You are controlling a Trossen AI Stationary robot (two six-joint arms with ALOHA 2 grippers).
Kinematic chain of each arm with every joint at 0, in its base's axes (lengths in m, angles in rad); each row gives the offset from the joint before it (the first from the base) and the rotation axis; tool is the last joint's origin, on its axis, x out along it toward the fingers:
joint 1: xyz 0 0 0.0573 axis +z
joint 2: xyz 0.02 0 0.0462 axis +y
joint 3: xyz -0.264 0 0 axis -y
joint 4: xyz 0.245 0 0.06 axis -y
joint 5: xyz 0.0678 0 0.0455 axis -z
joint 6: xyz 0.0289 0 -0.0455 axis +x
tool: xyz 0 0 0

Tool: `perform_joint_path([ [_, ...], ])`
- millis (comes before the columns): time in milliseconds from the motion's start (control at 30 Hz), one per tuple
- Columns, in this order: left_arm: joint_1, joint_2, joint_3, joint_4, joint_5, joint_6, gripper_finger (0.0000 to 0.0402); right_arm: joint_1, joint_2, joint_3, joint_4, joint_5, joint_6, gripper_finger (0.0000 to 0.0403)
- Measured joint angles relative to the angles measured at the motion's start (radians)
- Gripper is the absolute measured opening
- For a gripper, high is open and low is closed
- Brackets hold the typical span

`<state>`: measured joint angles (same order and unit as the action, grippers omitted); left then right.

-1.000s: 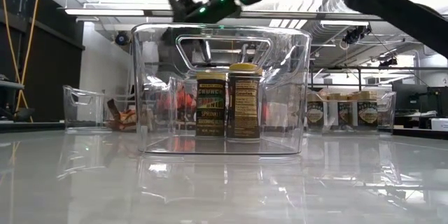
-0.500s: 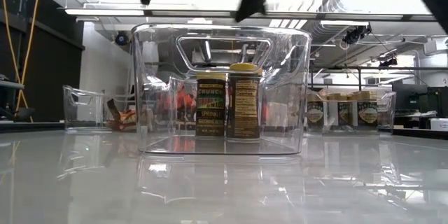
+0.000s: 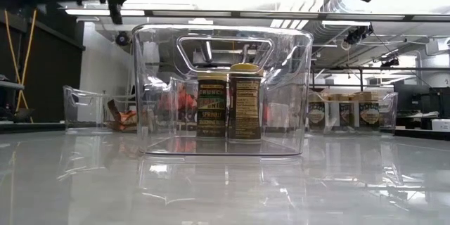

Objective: Sort spices by type
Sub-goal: Return to Home Position

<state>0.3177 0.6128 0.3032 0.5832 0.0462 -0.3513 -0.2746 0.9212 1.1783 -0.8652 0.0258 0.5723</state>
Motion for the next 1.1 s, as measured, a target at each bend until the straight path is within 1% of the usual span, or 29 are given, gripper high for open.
perform_joint_path([
  [67,-0.011,0.006,-0.060,0.100,-0.039,-0.033,0.0000,0.045,-0.091,-0.098,0.112,0.036,0.097,0.0000],
  [167,-0.035,0.018,-0.130,0.190,-0.046,-0.090,0.0000,0.092,-0.167,-0.186,0.232,0.099,0.178,0.0000],
  [267,-0.076,0.014,-0.184,0.258,-0.068,-0.131,0.0000,0.112,-0.189,-0.215,0.281,0.137,0.198,0.0000],
  [400,-0.155,-0.005,-0.241,0.311,-0.128,-0.146,0.0000,0.114,-0.176,-0.215,0.303,0.150,0.211,0.0000],
  [533,-0.249,-0.052,-0.288,0.306,-0.175,-0.145,0.0000,0.114,-0.163,-0.215,0.308,0.147,0.219,0.0000],
  [667,-0.310,-0.107,-0.292,0.201,-0.228,-0.094,0.0000,0.114,-0.161,-0.215,0.308,0.127,0.270,0.0000],
  [767,-0.311,-0.152,-0.292,0.135,-0.231,-0.098,0.0000,0.114,-0.166,-0.215,0.303,0.111,0.283,0.0000],
  [900,-0.311,-0.205,-0.292,0.091,-0.208,-0.083,0.0000,0.114,-0.173,-0.215,0.247,0.100,0.263,0.0000],
  [1100,-0.311,-0.225,-0.292,0.092,-0.207,-0.090,0.0000,0.130,-0.178,-0.215,0.084,0.048,0.181,0.0000],
])
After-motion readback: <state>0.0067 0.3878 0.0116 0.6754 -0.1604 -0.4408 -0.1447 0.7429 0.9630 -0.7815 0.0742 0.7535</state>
